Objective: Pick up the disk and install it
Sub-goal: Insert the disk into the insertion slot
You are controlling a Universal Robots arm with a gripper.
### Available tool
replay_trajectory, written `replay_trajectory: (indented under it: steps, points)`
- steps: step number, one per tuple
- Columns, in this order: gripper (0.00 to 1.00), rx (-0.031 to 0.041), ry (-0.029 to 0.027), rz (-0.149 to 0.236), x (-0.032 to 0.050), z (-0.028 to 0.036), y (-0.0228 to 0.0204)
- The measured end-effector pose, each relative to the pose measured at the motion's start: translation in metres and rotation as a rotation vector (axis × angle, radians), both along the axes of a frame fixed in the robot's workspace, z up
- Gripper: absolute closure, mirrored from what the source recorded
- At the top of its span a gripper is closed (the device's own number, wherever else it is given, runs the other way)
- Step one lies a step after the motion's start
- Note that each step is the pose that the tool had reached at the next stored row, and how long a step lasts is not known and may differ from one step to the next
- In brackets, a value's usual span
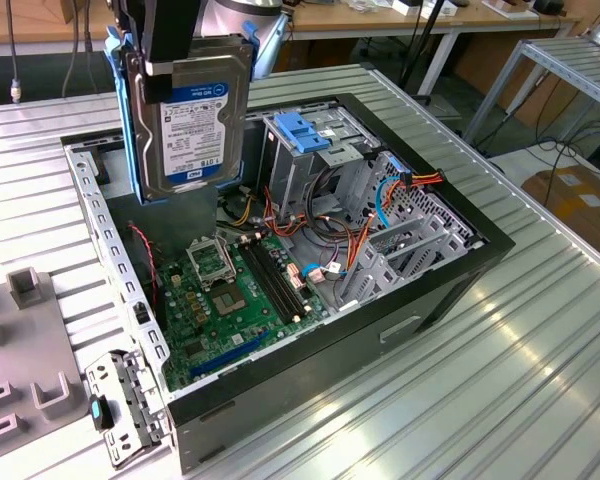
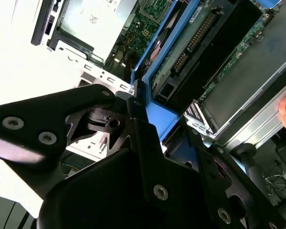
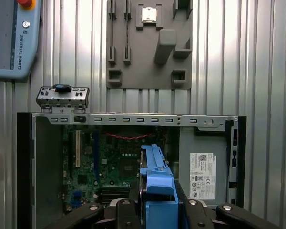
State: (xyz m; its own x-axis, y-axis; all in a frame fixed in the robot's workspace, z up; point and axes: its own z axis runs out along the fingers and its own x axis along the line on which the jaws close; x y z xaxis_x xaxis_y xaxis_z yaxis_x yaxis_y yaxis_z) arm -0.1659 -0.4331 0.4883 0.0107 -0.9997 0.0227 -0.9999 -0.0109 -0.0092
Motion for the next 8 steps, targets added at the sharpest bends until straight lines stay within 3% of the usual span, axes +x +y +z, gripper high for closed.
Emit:
replay_trajectory:
  steps: [8]
  points:
    - [0.63, -0.0004, 0.0001, 0.0, 0.0012, -0.0002, -0.0034]
